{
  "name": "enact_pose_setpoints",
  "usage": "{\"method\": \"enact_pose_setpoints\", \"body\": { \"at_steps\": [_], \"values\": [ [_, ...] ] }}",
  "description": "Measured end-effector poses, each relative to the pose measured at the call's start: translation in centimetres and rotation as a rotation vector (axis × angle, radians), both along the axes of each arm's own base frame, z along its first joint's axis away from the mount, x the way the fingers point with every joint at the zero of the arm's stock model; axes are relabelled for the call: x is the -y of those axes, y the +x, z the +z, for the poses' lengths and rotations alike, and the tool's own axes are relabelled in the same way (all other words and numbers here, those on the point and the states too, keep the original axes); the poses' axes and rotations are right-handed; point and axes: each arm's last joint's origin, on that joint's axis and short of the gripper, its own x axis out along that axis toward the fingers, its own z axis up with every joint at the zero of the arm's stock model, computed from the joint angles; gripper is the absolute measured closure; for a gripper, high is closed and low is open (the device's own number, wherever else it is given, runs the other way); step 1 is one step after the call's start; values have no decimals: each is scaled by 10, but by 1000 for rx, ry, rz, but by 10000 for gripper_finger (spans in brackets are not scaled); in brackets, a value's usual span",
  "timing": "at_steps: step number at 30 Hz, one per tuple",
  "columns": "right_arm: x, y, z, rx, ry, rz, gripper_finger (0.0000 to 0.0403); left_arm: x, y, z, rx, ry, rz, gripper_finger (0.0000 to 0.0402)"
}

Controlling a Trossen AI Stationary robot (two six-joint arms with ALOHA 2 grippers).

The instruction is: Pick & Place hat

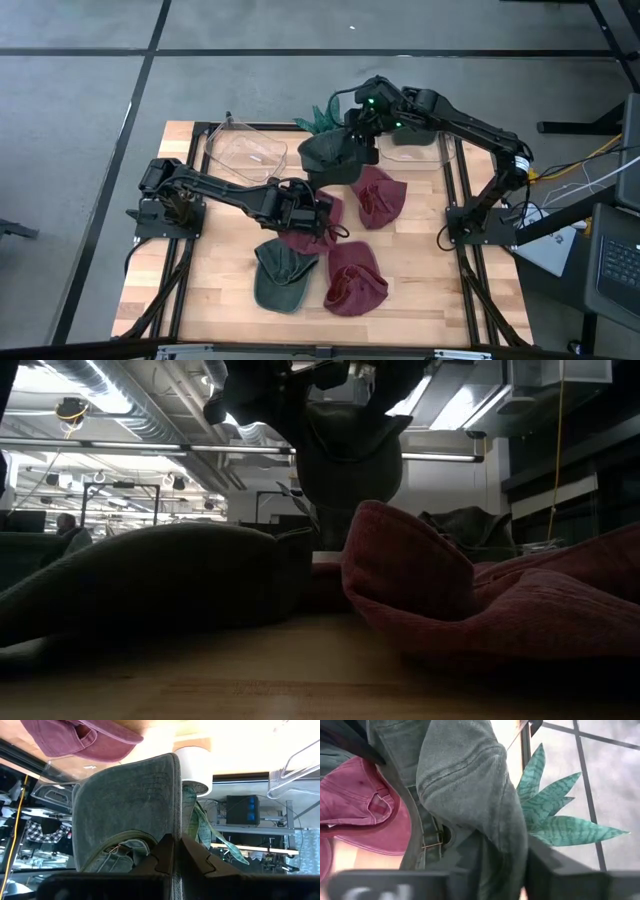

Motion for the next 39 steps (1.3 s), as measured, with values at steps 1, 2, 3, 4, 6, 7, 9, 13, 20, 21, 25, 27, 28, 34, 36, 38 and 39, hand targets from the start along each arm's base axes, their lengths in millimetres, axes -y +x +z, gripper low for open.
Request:
{"method": "enact_pose_setpoints", "body": {
  "at_steps": [1, 2, 3, 4, 6, 7, 9, 13, 20, 21, 25, 27, 28, 34, 36, 38, 39],
  "values": [
    [-1, 0, 0, -1, 0, 2, 344, 0, 0, 0, 0, -1, 0, 391],
    [-1, 0, 0, -6, -1, 6, 372, 0, 0, 0, 2, -2, 1, 391],
    [-1, 0, -1, -13, 1, 7, 386, 0, 0, 0, 7, -6, 4, 391],
    [-1, -1, -1, -17, 4, 7, 389, -1, 0, 0, 12, -10, 9, 390],
    [-2, -2, -2, -26, 17, 15, 395, -1, 0, -1, 28, -39, 17, 387],
    [-2, -2, -2, -27, 23, 18, 396, -2, 0, -1, 39, -53, 25, 384],
    [-2, -1, -2, -23, 24, 15, 397, -3, 1, -1, 82, -78, 53, 377],
    [-2, -2, -2, -23, 30, 9, 398, -5, 4, 2, 191, -135, 97, 360],
    [-3, -1, -2, -22, 36, 5, 400, -5, 18, 22, 488, -310, 86, 321],
    [-3, -1, -2, -22, 36, 4, 401, -5, 19, 24, 516, -320, 90, 314],
    [-3, -1, -2, -21, 38, 2, 401, -4, 21, 25, 577, -372, 110, 283],
    [-3, -1, -2, -21, 40, -1, 401, -3, 21, 25, 597, -399, 122, 267],
    [-3, -1, -2, -21, 39, -1, 401, -3, 21, 25, 608, -412, 130, 258],
    [-3, -2, -2, -19, 54, -17, 401, 3, 22, 21, 814, -796, 331, 219],
    [-3, -2, -3, -20, 64, -27, 401, 4, 21, 19, 869, -915, 437, 214],
    [-3, -3, -3, -26, 77, -39, 401, 4, 19, 18, 922, -973, 541, 213],
    [-4, -4, -3, -33, 84, -44, 401, 4, 17, 16, 942, -992, 595, 213]
  ]
}}
